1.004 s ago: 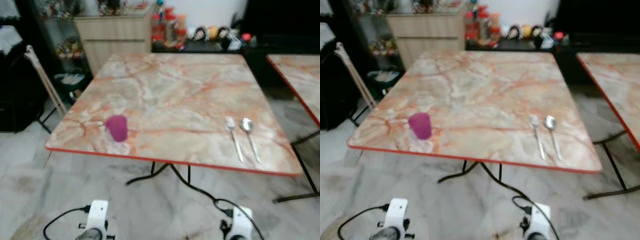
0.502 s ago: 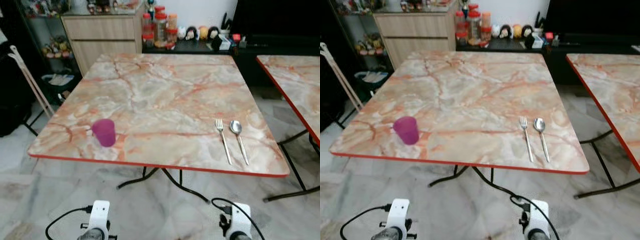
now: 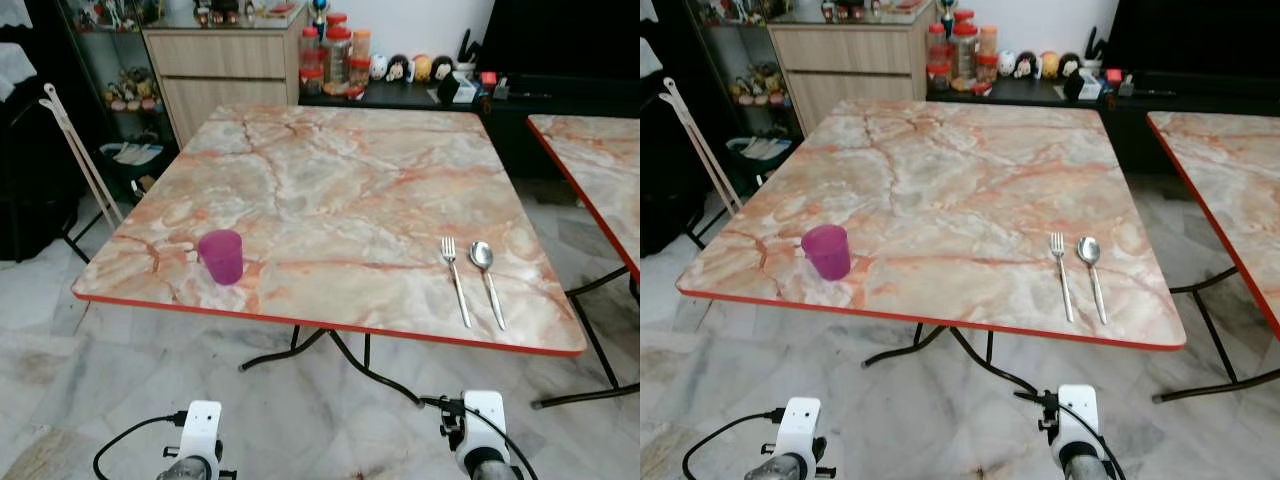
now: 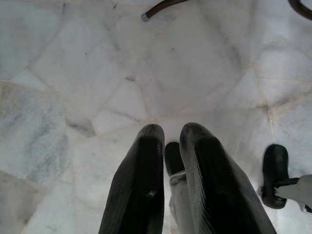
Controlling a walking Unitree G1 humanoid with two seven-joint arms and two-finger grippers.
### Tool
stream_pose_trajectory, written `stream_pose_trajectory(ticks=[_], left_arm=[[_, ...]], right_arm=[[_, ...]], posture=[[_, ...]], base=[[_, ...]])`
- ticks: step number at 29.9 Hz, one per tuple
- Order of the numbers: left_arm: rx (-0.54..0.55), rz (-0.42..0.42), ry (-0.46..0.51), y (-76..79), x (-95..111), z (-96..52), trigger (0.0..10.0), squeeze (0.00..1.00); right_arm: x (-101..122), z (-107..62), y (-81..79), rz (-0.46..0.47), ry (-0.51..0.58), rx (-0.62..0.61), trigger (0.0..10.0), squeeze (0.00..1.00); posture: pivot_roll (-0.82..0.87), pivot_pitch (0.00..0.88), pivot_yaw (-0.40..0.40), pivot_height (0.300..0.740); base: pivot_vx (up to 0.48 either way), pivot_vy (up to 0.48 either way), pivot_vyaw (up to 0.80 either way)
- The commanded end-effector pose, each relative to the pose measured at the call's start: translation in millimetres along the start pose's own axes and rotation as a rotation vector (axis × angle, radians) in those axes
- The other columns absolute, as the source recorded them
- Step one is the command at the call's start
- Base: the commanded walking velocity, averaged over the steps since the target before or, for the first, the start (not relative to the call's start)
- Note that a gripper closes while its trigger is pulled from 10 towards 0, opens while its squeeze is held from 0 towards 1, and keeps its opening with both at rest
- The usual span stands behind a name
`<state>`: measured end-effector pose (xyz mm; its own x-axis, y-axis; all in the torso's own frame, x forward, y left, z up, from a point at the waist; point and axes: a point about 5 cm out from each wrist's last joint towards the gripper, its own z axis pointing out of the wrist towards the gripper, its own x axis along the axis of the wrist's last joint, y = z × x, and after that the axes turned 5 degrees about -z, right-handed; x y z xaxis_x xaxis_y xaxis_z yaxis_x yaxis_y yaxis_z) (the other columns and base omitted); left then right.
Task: Setting the table
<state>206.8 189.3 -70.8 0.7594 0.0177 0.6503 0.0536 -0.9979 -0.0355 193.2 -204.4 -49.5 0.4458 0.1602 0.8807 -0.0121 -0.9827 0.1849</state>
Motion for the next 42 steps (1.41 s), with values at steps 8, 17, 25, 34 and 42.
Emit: stream_pose_trajectory(ticks=[8,17,25,34,42], left_arm=[[0.026,0.01,-0.027,-10.8,-10,-2.8,10.0,0.0],[0.023,0.016,-0.024,-10.7,-9,-2.7,10.0,0.0],[0.028,0.007,-0.013,-11.0,-7,-2.3,10.0,0.0],[0.021,0.005,-0.008,-6.5,-5,-1.5,10.0,0.0],[0.022,-0.003,-0.005,-5.1,-2,-0.6,10.0,0.0]], right_arm=[[-4,-34.8,7.2,-0.05,0.132,-0.046,10.0,0.0],[50,-46.3,4.7,-0.113,0.347,-0.037,10.0,0.0],[110,-25.5,3.4,-0.087,0.482,-0.07,10.0,0.0],[141,11.2,10.0,0.011,0.472,-0.127,10.0,0.0],[161,32.6,-5.8,0.042,0.474,-0.086,10.0,0.0]], posture=[[-0.04,0.0,-0.004,0.74],[-0.04,0.0,-0.001,0.74],[-0.05,0.0,0.005,0.74],[-0.04,0.0,0.003,0.74],[-0.03,0.0,0.001,0.74]], base=[[0.0,0.0,0.0],[0.0,0.0,0.0],[0.0,0.0,0.0],[0.0,0.0,-0.21],[0.0,0.0,-0.07]])
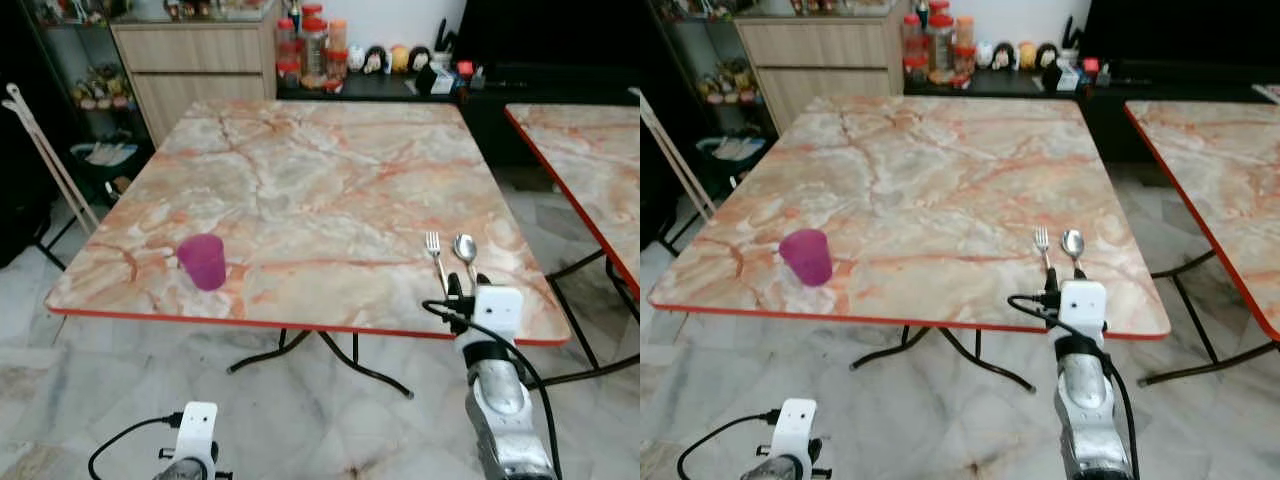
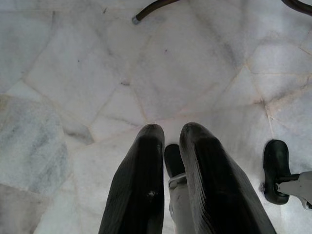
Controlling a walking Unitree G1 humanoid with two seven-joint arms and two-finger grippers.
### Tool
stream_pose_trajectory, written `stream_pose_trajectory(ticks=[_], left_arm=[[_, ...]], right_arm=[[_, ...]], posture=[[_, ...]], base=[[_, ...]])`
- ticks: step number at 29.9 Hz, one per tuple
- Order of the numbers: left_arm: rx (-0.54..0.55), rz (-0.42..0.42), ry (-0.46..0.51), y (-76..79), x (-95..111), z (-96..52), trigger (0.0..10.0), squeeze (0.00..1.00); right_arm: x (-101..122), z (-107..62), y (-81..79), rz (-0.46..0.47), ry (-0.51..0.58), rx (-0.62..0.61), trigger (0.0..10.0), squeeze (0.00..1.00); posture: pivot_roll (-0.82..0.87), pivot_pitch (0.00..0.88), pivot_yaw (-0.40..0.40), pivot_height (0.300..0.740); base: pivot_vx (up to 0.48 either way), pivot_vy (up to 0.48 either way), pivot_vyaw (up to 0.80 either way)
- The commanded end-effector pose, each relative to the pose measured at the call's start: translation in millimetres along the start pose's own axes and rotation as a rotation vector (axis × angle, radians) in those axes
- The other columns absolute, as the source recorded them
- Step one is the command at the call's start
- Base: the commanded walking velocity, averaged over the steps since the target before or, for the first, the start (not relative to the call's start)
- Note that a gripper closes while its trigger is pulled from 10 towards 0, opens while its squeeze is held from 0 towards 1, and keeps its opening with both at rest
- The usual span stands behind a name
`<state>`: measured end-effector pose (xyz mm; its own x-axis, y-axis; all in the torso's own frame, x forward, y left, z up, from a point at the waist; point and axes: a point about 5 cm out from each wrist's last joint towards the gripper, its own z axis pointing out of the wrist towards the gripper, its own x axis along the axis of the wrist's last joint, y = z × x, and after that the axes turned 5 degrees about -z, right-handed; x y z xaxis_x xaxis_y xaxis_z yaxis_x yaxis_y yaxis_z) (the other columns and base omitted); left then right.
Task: Setting the table
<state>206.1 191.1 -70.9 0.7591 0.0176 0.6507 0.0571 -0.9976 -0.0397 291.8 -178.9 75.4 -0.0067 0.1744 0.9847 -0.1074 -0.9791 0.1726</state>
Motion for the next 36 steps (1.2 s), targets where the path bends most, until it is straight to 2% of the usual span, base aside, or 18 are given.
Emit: stream_pose_trajectory(ticks=[1,5,9,11,20,24,36], left_arm=[[0.017,-0.003,-0.005,-3.2,-1,-0.3,10.0,0.0],[0.018,-0.007,-0.004,-2.8,-1,-0.3,10.0,0.0],[0.02,-0.006,-0.005,-2.8,-1,-0.3,10.0,0.0],[0.02,-0.005,-0.006,-2.9,-1,-0.3,10.0,0.0],[0.024,-0.002,-0.007,-3.1,-1,-0.2,10.0,0.0],[0.024,-0.003,-0.009,-3.0,-2,-0.3,10.0,0.0],[0.025,-0.003,-0.009,-3.3,-2,-0.4,10.0,0.0]], right_arm=[[3,3.9,-5.6,0.013,0.009,0.008,10.0,0.0],[8,9.7,-19.3,0.055,0.018,0.035,10.0,0.0],[9,10.7,-24.7,0.065,0.022,0.053,10.0,0.0],[9,10.8,-25.6,0.068,0.024,0.058,10.0,0.0],[12,12.3,-28.0,0.063,0.045,0.063,10.0,0.0],[11,13.6,-28.5,0.079,0.04,0.057,10.0,0.0],[13,13.8,-30.7,0.086,0.06,0.065,10.0,0.0]], posture=[[-0.03,0.0,-0.002,0.74],[-0.02,0.0,-0.003,0.74],[-0.02,0.0,-0.002,0.74],[-0.02,0.0,-0.002,0.74],[-0.02,0.0,-0.005,0.74],[-0.02,0.0,-0.007,0.74],[-0.02,0.0,-0.007,0.74]], base=[[0.0,0.0,0.0],[0.0,0.0,0.0],[0.065,0.0,-0.33],[0.259,0.0,-0.79],[0.322,0.0,0.0],[0.345,0.0,-0.79],[0.347,0.0,0.0]])
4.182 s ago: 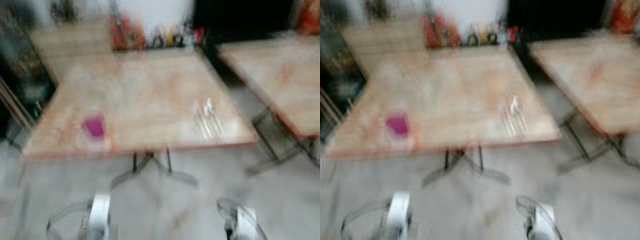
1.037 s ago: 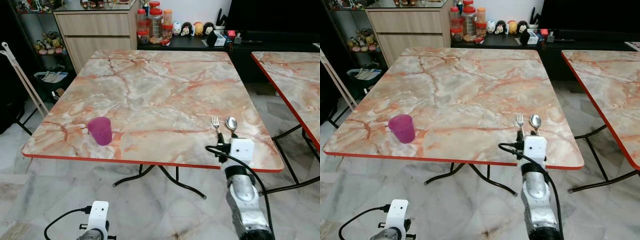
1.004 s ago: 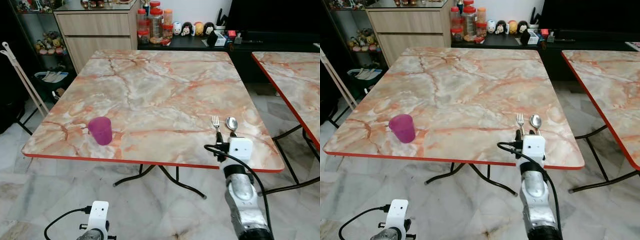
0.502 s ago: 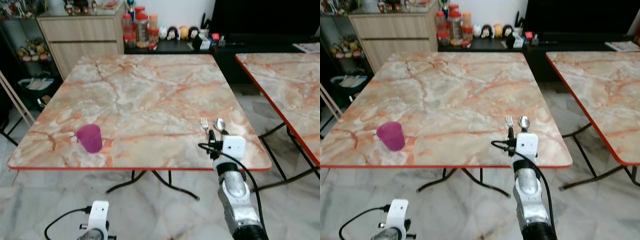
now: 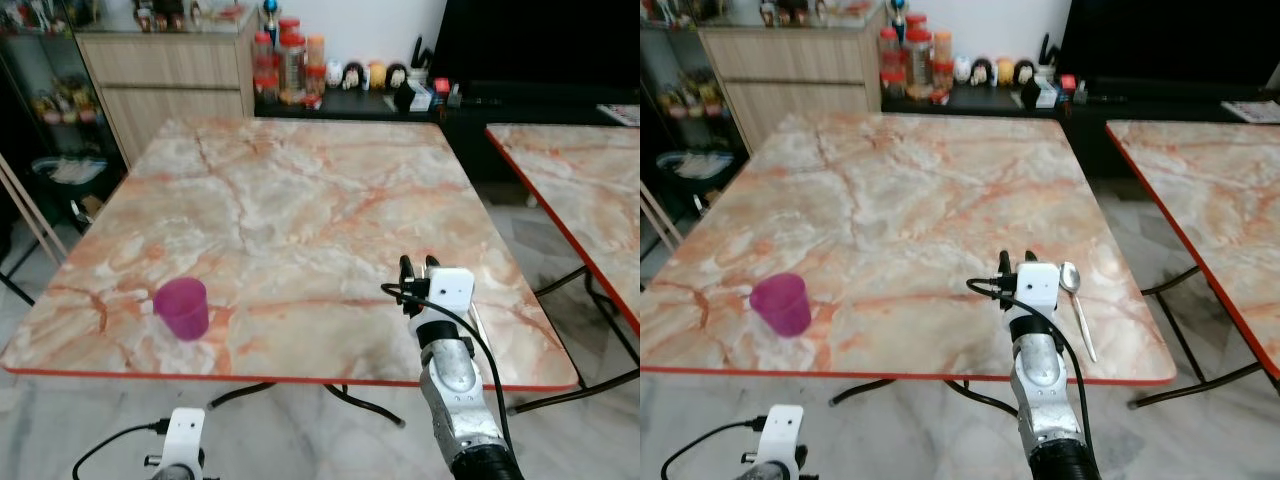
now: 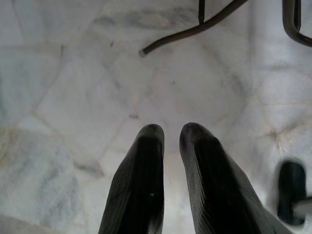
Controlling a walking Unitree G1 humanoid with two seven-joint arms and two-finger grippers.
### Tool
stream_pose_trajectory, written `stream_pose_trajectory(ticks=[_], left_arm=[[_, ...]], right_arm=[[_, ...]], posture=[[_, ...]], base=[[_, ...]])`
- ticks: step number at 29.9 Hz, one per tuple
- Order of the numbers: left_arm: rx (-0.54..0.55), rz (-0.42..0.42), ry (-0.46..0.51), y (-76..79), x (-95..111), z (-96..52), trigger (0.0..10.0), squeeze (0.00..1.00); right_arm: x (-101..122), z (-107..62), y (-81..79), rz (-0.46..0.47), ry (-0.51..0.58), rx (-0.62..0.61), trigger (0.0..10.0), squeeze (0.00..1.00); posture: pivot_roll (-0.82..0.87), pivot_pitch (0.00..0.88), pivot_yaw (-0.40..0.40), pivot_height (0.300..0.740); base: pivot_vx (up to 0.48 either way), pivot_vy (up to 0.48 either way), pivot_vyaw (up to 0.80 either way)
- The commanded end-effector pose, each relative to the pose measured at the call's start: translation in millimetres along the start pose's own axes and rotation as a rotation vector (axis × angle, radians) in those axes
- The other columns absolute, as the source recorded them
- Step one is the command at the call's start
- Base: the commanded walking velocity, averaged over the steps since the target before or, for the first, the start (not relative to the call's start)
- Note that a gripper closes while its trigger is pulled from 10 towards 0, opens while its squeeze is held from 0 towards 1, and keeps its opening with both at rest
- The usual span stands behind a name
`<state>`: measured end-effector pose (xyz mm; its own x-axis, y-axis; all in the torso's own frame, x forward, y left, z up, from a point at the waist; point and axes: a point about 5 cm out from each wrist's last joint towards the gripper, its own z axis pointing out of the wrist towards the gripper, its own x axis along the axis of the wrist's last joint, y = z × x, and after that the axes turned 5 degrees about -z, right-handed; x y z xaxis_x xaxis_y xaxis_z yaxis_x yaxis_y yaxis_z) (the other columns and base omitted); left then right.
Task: Setting the table
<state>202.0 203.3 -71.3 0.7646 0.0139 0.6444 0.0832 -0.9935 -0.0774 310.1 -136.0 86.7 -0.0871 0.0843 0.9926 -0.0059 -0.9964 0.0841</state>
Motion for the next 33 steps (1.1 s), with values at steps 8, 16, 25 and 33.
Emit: stream_pose_trajectory(ticks=[8,16,25,33], left_arm=[[-0.018,-0.018,0.002,8.4,0,0.3,10.0,0.0],[-0.018,-0.019,-0.006,6.3,-6,-1.1,10.0,0.0],[-0.027,-0.004,-0.016,6.1,-8,-1.5,10.0,0.0],[-0.039,0.009,-0.01,8.7,-5,-0.8,10.0,0.0]], right_arm=[[-6,-6.4,9.3,-0.013,-0.017,-0.025,10.0,0.0],[-20,-36.8,20.2,-0.049,-0.089,-0.033,10.0,0.0],[-23,-67.5,38.6,-0.074,-0.158,-0.043,10.0,1.0],[-23,-68.1,41.6,-0.089,-0.2,-0.042,10.0,1.0]], posture=[[-0.01,0.0,-0.013,0.74],[-0.01,0.0,-0.016,0.74],[-0.04,0.0,0.0,0.74],[-0.04,0.0,0.002,0.74]], base=[[0.343,0.0,0.0],[0.038,0.0,0.0],[0.0,0.0,0.0],[0.0,0.0,0.0]])
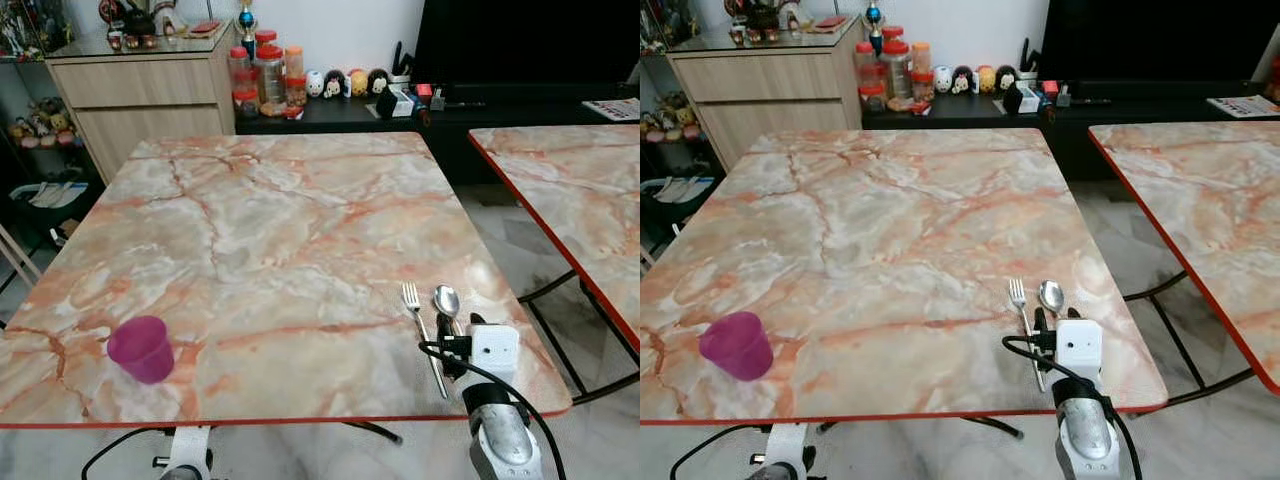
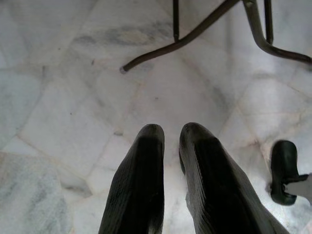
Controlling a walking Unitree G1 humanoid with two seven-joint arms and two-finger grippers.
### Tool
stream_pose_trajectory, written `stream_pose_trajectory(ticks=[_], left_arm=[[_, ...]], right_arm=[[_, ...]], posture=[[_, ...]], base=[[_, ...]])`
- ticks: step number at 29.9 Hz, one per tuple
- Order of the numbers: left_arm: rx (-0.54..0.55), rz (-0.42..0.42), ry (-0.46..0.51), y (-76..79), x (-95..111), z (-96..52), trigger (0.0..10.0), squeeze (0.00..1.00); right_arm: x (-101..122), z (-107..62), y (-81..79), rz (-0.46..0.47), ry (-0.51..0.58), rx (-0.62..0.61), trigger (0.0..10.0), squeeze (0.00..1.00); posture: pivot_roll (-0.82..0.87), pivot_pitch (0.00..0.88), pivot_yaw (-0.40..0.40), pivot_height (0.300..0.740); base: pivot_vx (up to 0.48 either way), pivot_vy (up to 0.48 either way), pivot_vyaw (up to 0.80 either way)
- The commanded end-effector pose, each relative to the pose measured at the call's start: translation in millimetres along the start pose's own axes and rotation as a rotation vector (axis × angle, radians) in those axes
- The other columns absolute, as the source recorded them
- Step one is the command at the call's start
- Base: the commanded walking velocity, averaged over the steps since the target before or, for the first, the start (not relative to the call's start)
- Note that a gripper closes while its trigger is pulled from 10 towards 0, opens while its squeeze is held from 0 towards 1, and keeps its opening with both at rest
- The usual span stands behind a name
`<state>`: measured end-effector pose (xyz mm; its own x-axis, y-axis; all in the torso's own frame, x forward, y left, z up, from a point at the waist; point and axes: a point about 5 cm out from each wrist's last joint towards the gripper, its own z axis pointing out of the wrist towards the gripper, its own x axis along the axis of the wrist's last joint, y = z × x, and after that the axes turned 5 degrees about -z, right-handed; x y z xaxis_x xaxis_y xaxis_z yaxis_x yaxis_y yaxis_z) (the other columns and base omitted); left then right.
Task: Setting the table
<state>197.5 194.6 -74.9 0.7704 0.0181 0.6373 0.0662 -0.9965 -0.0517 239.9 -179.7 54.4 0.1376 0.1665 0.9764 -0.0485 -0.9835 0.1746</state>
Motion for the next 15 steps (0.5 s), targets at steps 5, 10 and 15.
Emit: stream_pose_trajectory(ticks=[5,10,15], left_arm=[[-0.01,0.015,-0.005,-0.3,0,0.1,10.0,0.0],[-0.012,0.015,-0.009,0.0,-1,-0.1,10.0,0.0],[-0.016,0.016,-0.007,1.4,0,0.3,10.0,0.0]], right_arm=[[9,12.0,-0.5,0.002,-0.034,0.03,10.0,0.0],[18,25.7,-1.6,-0.011,-0.04,0.08,10.0,0.0],[23,39.7,-5.8,-0.026,-0.061,0.135,10.0,0.0]], posture=[[-0.04,0.0,0.004,0.74],[-0.04,0.0,0.005,0.74],[-0.03,0.0,0.001,0.74]], base=[[0.0,0.0,0.0],[0.0,0.0,0.0],[0.0,0.0,0.0]])
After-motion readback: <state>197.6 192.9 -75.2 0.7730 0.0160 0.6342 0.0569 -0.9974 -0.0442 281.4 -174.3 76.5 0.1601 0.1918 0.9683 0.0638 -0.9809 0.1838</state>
